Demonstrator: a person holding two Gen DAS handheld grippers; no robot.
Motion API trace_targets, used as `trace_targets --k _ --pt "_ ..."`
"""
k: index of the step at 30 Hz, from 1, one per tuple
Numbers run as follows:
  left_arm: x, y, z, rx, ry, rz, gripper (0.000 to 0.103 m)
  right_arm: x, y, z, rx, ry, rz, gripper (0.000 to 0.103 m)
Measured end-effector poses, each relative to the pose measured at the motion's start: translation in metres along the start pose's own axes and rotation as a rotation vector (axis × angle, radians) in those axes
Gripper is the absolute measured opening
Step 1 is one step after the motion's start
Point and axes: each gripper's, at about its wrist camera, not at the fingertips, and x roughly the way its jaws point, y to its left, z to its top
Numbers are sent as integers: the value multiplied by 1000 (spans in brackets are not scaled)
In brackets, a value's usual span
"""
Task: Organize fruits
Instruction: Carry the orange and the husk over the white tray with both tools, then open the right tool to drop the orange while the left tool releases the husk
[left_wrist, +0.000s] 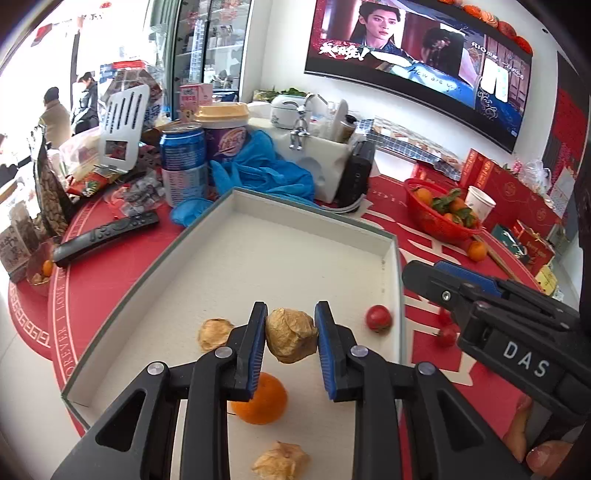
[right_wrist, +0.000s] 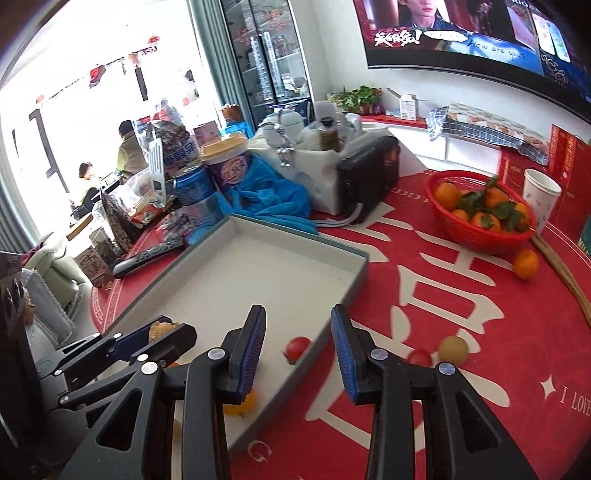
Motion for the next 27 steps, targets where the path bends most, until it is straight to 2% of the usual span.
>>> trace_targets --k 3,10,12,13,16,17,18,19,20,22,27 --pt "4 3 -2 7 1 46 29 6 7 3 2 6 34 39" --pt "21 11 -5 -28 56 93 29 26 23 0 -4 31 107 39" --pt "23 9 -7 -27 63 103 32 33 27 -4 -14 53 118 39" --pt "23 8 -8 -25 65 104 40 36 29 -5 -17 65 127 39" --pt "20 8 -7 -32 54 128 80 42 30 -7 -18 93 150 42" --pt "17 8 -7 -36 43 128 82 42 32 -8 -20 94 154 52" --pt "14 9 -6 -40 28 124 82 40 32 -8 -22 84 154 71" --pt "12 10 -6 -42 17 122 83 37 33 -7 -21 73 156 83" --pt "11 11 -5 -44 8 126 83 35 33 -5 -19 66 159 101" --pt "12 12 -4 -45 2 145 83 30 31 -4 -8 50 152 102" --pt "9 17 -1 -95 6 104 83 13 21 2 37 -3 130 102"
